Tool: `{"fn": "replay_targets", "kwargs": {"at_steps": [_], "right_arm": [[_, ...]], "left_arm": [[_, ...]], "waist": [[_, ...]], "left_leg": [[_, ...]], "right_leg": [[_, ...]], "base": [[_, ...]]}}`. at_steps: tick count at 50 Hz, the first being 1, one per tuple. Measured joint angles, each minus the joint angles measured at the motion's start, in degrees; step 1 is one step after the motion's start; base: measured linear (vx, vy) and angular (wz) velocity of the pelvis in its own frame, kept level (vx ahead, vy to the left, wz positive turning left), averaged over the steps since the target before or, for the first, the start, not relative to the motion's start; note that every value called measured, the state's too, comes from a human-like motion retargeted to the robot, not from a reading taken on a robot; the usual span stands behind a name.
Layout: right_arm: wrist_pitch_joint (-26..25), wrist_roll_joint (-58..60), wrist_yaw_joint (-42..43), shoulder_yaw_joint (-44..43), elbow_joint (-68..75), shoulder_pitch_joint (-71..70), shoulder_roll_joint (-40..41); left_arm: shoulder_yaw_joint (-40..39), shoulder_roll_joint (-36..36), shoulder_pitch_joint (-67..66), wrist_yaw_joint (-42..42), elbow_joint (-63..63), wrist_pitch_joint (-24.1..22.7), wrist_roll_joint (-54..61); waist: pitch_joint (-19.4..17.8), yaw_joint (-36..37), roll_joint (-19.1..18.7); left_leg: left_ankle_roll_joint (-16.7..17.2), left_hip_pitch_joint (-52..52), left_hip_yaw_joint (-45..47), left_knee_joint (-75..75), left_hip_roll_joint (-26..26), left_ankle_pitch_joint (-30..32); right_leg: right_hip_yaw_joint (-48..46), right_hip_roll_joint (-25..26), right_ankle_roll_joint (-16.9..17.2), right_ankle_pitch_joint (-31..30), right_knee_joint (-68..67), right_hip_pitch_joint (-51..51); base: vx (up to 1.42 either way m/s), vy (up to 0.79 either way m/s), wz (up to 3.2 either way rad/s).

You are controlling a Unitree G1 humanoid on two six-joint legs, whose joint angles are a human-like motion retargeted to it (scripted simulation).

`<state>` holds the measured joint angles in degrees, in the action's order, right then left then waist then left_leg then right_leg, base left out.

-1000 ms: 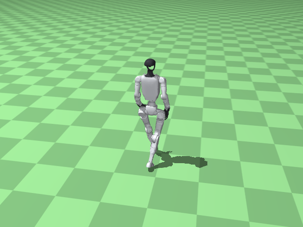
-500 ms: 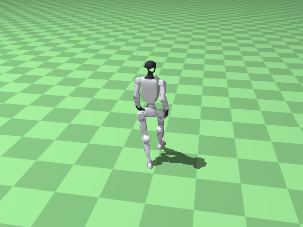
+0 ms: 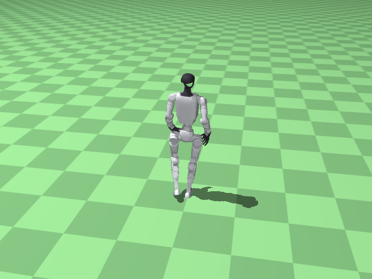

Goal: Walk run

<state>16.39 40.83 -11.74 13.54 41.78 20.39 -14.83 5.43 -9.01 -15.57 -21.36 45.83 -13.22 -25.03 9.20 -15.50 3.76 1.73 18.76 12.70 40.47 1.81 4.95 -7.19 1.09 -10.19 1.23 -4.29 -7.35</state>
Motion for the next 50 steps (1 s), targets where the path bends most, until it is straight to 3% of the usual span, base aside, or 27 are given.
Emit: {"fn": "replay_targets", "kwargs": {"at_steps": [7,10,13,15,18,21,24,25,28,33,39,41,45,47,50], "right_arm": [[-1.2,-2.0,-4.3,-0.8,1.7,0.4,0.6],[-1.8,-3.0,-5.4,-1.3,2.3,0.0,0.8],[-2.0,-3.5,-5.8,-1.1,3.2,-0.2,1.0],[-2.2,-3.6,-6.0,-0.7,3.6,-0.2,1.1],[-2.4,-3.7,-6.1,-1.3,4.3,0.0,1.7],[-2.2,-4.4,-5.5,0.0,4.9,0.0,2.1],[-1.5,-3.7,-4.1,2.6,3.6,-0.7,0.3],[-1.3,-2.5,-3.5,3.0,2.9,-1.1,-0.4],[-0.7,0.0,-0.5,1.7,0.5,-1.7,-1.0],[4.2,-8.1,6.2,-0.7,-2.2,-0.1,-0.8],[7.4,-9.7,9.0,-0.7,-3.9,1.3,-0.6],[6.3,-7.5,10.0,-0.8,-4.5,1.4,-0.3],[3.1,-4.2,10.8,-1.1,-5.0,1.6,0.4],[3.0,-5.1,9.5,-1.4,-4.9,1.3,1.0],[3.3,-8.5,7.9,-2.3,-4.5,1.2,1.9]], "left_arm": [[-1.1,1.1,0.1,0.2,-2.1,0.2,-3.1],[-1.9,2.2,0.3,0.2,-1.4,1.4,-3.2],[-3.3,2.8,1.0,-1.0,-0.7,2.1,-1.3],[-4.2,3.0,1.5,-1.8,-0.5,2.2,0.5],[-5.0,3.2,1.5,-0.9,-0.6,1.7,1.9],[-5.8,2.9,1.4,-2.4,-0.9,3.8,2.3],[-5.0,1.3,1.3,-3.6,-1.9,5.5,1.5],[-4.7,0.7,1.5,-3.5,-1.6,5.1,1.2],[-4.5,0.8,2.1,-5.3,1.1,6.0,0.9],[-2.4,0.9,2.2,-6.0,3.7,7.1,0.1],[-2.5,2.0,2.1,-8.4,5.6,8.4,-0.8],[-2.9,2.2,2.4,-8.9,5.8,9.4,-1.2],[-3.3,2.3,1.9,-7.2,5.4,9.3,-3.2],[-3.3,2.4,1.5,-6.1,5.8,9.0,-3.4],[-3.8,2.6,0.9,-6.5,7.1,9.4,-2.8]], "waist": [[-2.7,2.4,-2.5],[-3.1,3.0,-1.8],[-3.6,4.1,-1.5],[-3.2,5.4,-1.1],[-2.0,8.4,-0.5],[-1.6,8.0,-0.6],[-3.3,7.9,-0.4],[-3.8,8.3,-0.7],[-4.1,9.4,-4.9],[-4.5,1.3,-7.2],[-6.0,-3.6,-4.6],[-6.5,-5.2,-4.6],[-5.7,-6.1,-5.6],[-4.4,-6.2,-6.0],[-2.3,-8.8,-6.5]], "left_leg": [[-9.8,7.5,0.8,-29.7,3.8,-6.2],[-9.5,8.6,-0.9,-39.9,7.5,-9.2],[-9.1,7.0,0.3,-39.7,7.1,-9.2],[-11.4,5.7,4.6,-36.4,5.6,-8.7],[-11.1,4.4,-1.1,-34.7,5.5,-3.1],[-11.4,3.4,-6.9,-30.3,4.5,-5.7],[-12.7,-2.4,-2.3,-29.2,3.8,-9.8],[-12.8,-4.5,-1.3,-29.9,3.4,-10.7],[-11.9,-8.1,-1.6,-32.1,0.1,-12.3],[-11.6,-13.9,-3.5,-35.0,1.2,-14.4],[-10.8,-22.5,-6.0,-36.1,5.5,-18.3],[-9.6,-25.5,-7.1,-36.2,5.2,-19.3],[-6.1,-29.3,-7.7,-35.4,3.7,-20.1],[-3.6,-29.8,-8.1,-33.8,2.9,-17.9],[2.0,-30.3,-8.7,-29.6,0.0,-8.5]], "right_leg": [[1.6,6.3,-1.5,4.9,2.1,7.8],[2.5,6.7,-1.6,6.5,1.6,10.6],[3.1,7.5,-0.6,5.2,-0.7,13.2],[3.8,7.4,0.9,2.1,-2.5,14.4],[1.9,5.9,4.1,-10.4,-7.1,15.5],[2.0,5.3,8.3,-26.7,-18.8,12.1],[-1.9,0.8,9.1,-31.2,-40.1,4.5],[-3.8,-1.1,8.9,-31.2,-44.3,2.7],[-3.9,3.1,6.8,-24.5,-41.5,-2.8],[-5.2,1.7,11.3,-11.3,-33.1,-13.3],[-7.0,-7.0,12.5,-8.0,-9.3,-18.7],[-4.4,-7.2,12.9,-5.9,-2.0,-20.4],[-2.1,-7.0,18.0,-4.6,5.1,-22.5],[-2.6,-5.9,12.1,-6.1,0.9,-22.9],[-3.8,-5.8,10.3,-10.7,-2.5,-21.7]], "base": [[0.68,-0.15,-0.31],[0.94,-0.15,-0.31],[0.90,-0.10,-0.47],[0.89,-0.10,-0.77],[0.99,-0.06,-0.97],[1.05,-0.02,-0.52],[0.96,-0.01,-0.48],[0.78,0.00,-0.86],[0.72,0.02,-0.59],[0.77,-0.04,1.12],[0.81,-0.16,0.56],[0.87,-0.26,0.62],[0.94,-0.34,0.20],[1.01,-0.45,0.27],[0.93,-0.47,0.73]]}}
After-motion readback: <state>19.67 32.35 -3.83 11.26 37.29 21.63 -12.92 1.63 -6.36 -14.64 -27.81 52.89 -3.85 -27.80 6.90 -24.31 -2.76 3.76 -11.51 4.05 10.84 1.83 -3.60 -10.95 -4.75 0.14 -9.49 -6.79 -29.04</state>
